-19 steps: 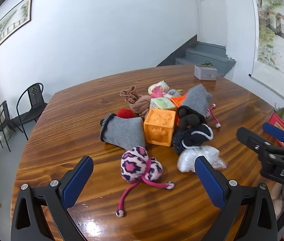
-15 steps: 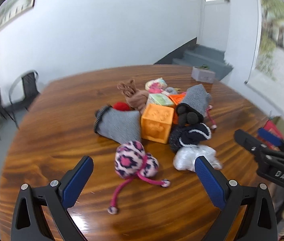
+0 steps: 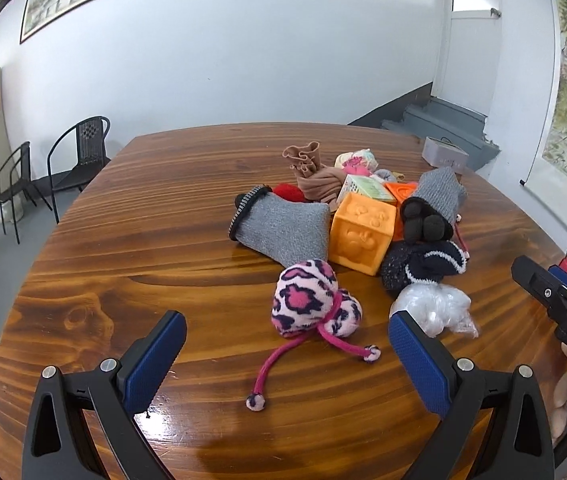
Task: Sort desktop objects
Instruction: 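Move both tools toward the pile of items on the table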
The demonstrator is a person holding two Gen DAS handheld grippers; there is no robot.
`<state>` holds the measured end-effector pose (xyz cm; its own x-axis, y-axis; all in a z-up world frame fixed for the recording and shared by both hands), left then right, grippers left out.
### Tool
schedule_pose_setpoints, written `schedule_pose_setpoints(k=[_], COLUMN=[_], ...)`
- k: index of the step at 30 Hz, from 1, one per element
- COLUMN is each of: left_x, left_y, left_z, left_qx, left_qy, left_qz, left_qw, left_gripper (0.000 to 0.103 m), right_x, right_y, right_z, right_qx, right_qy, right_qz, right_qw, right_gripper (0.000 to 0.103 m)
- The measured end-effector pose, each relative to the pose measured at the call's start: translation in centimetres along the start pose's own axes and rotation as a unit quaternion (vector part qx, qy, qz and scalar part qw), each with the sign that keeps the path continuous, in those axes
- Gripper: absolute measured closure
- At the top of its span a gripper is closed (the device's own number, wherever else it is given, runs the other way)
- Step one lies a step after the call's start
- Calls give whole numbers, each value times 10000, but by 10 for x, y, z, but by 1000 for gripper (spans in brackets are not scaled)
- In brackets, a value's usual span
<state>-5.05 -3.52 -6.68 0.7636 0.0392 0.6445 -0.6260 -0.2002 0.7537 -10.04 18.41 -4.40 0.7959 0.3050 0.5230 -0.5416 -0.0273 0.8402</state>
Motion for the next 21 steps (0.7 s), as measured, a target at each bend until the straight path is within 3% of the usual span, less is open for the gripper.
schedule_pose_setpoints(k=[13,21], left_x=[-13,-19], left_y=[-9,-11], left_z=[-16,-11], left_qx=[-225,-131], left_qy=[-94,-133], left_qz=[207,341], left_qw=[9995,9992], left_gripper=[1,1], right_x=[-6,-1], right_y=[-7,-7], right_z=[-1,11], right_qx=[-250,-69], right_qy=[482,585], right_qz=[320,232], right_qw=[9980,9980], right_gripper=[0,0])
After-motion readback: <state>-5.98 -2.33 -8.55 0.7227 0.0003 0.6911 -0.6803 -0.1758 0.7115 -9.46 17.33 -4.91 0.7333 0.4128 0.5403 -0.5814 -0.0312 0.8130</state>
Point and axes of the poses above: each gripper's, at about its wrist camera, not at the fingertips, and x roughly against the way its jaws point, z to its left, y to its top, the point moved 5 cm from there along -x, roughly the way its jaws point, and after that the axes turned 2 degrees about x, right-handed, at the moved point
